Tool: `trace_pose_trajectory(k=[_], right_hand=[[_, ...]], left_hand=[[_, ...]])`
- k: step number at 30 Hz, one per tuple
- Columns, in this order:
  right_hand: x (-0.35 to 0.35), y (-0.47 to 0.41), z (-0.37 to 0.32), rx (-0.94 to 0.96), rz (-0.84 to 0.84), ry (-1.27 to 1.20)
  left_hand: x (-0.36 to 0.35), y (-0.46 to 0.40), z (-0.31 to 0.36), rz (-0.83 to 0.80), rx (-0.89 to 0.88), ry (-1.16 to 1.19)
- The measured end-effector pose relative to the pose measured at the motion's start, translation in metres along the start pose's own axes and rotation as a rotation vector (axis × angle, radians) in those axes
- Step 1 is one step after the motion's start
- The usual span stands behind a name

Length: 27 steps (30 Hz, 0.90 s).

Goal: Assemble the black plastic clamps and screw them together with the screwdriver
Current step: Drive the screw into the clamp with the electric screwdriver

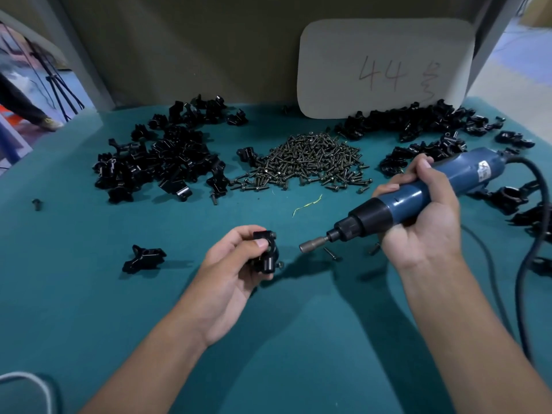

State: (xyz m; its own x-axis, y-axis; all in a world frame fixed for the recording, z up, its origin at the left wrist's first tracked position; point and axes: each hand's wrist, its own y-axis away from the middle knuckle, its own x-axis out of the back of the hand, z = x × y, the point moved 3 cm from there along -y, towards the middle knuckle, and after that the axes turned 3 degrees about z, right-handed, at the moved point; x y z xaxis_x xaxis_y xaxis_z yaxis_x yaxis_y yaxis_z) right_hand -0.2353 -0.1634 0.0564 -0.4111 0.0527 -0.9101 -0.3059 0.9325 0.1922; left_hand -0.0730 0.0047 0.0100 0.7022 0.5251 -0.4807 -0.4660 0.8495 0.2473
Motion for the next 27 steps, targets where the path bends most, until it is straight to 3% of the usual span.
trace_pose_trajectory(k=[10,18,27], right_hand=[[-0.006,0.009,0.013,-0.003,-0.084,0.048],[-0.007,0.010,0.011,0.023,-0.081,0.050],[-0.012,0.016,0.013,0.043,-0.122,0.074]], left_hand=[[0.000,0.011,0.006,0.136,-0.516,-0.697],[-0.005,0.015,0.007,0.116,-0.567,-0.737],[-0.002,0.012,0.002,0.101,-0.479,-0.635]])
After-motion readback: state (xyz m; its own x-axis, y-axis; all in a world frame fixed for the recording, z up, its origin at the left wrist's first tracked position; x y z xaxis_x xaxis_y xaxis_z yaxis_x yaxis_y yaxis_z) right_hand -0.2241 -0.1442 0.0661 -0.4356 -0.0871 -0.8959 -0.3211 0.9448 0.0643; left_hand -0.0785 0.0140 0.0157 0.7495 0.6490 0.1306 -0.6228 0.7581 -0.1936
